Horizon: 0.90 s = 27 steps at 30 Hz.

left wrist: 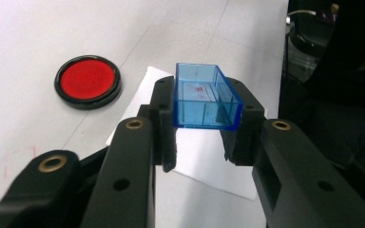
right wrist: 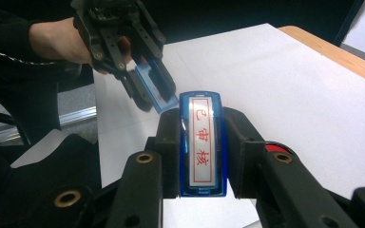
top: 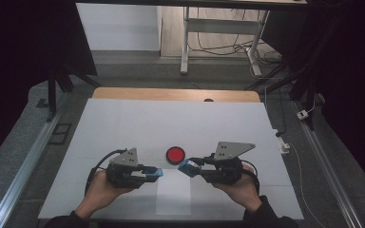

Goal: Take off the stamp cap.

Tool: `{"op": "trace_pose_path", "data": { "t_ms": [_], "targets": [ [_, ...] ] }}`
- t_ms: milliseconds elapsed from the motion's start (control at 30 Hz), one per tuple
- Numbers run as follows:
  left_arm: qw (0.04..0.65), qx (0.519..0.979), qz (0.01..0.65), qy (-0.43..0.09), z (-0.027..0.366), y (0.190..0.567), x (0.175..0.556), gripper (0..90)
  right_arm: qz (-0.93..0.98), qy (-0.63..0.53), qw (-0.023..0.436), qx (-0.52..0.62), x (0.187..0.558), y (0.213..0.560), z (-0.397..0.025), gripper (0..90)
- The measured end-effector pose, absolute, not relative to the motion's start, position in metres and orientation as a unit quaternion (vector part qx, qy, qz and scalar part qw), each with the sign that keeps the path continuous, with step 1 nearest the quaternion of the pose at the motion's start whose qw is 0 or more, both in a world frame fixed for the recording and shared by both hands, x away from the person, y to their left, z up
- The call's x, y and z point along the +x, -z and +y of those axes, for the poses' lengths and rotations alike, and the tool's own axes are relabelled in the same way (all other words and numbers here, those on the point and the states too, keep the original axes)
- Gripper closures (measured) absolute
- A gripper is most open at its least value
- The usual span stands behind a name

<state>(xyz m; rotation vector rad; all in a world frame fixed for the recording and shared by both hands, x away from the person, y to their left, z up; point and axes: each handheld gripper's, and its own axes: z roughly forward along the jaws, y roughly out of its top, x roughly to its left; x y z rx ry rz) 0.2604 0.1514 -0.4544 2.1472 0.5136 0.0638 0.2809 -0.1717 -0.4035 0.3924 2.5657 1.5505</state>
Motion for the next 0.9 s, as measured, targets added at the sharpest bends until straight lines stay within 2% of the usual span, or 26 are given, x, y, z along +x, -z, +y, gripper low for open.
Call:
{"op": "trace_pose_path", "data": {
  "t_ms": [267, 633, 900],
  "targets": [
    [0.456, 0.853, 0.251, -0.042, 0.174, 0.455, 0.246, 68.3, 0.845, -0.514, 0.057, 0.134, 0.282, 0.404, -0.172, 70.1],
    [0.443, 0.846, 0.294, -0.036, 0.191, 0.457, 0.232, 68.4, 0.845, -0.513, 0.055, 0.142, 0.282, 0.405, -0.171, 70.2],
    [0.459, 0.825, 0.326, -0.050, 0.212, 0.459, 0.219, 68.4, 0.845, -0.512, 0.050, 0.146, 0.284, 0.406, -0.172, 70.2]
  ]
}}
